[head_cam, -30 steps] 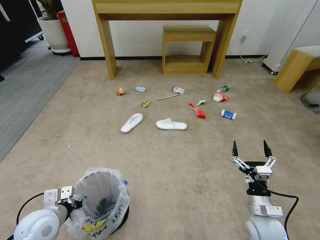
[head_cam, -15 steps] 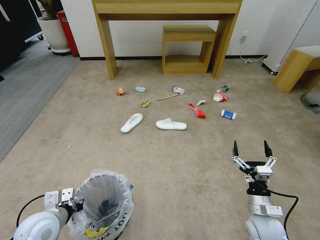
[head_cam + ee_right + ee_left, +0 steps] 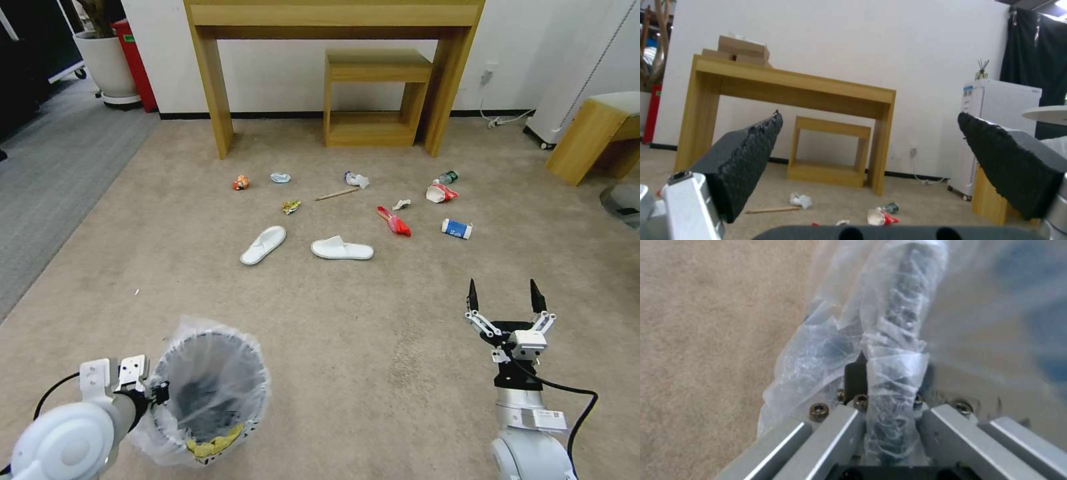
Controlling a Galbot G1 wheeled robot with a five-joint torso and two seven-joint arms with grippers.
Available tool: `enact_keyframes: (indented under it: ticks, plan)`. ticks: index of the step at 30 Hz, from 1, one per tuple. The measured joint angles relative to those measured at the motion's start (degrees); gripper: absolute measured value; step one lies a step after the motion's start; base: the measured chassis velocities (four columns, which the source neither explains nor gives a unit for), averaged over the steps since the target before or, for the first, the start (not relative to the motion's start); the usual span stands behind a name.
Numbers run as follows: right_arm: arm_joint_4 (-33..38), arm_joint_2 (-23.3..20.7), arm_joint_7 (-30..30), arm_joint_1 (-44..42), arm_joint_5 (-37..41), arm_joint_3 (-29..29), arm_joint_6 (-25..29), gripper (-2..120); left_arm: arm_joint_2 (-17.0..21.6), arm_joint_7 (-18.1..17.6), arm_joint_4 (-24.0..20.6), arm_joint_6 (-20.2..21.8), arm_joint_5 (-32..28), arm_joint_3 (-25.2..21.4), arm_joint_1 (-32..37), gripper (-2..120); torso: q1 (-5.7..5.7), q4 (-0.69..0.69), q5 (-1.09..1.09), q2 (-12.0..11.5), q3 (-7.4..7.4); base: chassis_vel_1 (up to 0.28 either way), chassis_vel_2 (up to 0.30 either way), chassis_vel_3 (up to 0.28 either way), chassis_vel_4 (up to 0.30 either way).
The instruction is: Pick up the trash bin and place the garbage on the floor into it.
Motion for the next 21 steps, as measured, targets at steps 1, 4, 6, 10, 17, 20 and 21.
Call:
enact_keyframes:
  ticks: [1,4,6,10,17,20,21]
  plan:
    - [0.2,0.0,0.1,0.0,-0.1,-0.1,0.0,100,0.3,-0.7,-1.2,-0.1,-1.5,-1.1,0.3,0,0.00,0.01,-0.02,0.0,0.00,0.000,0.000,0.000,0.000]
    - [0.4,-0.1,0.1,0.0,-0.1,-0.1,-0.1,100,0.6,-1.9,-2.7,0.0,-3.5,-2.1,0.2,0,0.00,0.01,-0.03,0.0,0.00,0.000,0.000,0.000,0.000]
    - [0.7,-0.1,0.4,0.0,-0.1,-0.1,-0.3,100,1.2,-2.9,-3.5,0.0,-4.9,-3.1,0.2,0,0.00,0.01,-0.01,0.0,0.00,0.000,0.000,0.000,0.000]
    - [1.1,-0.2,0.8,0.1,0.0,0.1,-0.6,100,1.9,-3.1,-4.1,-0.1,-6.3,-4.7,0.3,0,0.00,0.01,-0.02,0.0,0.00,0.000,0.000,0.000,0.000]
    - [0.7,0.4,1.2,0.2,-0.6,0.3,-0.3,100,1.6,-4.4,-4.5,0.3,-8.4,-5.7,0.1,0,0.00,0.01,-0.02,0.0,-0.01,0.000,0.000,0.000,0.000]
    - [0.7,0.6,1.2,0.3,-1.4,0.3,-0.3,100,1.2,-5.1,-4.5,0.4,-8.9,-5.7,0.1,0,-0.01,0.01,-0.01,0.0,-0.01,0.000,0.000,0.000,0.000]
    - [0.7,0.7,1.4,0.5,-1.9,0.4,-0.3,100,0.9,-5.4,-4.5,0.4,-9.3,-5.7,0.0,0,-0.01,0.01,-0.01,0.0,-0.01,0.000,0.000,0.000,0.000]
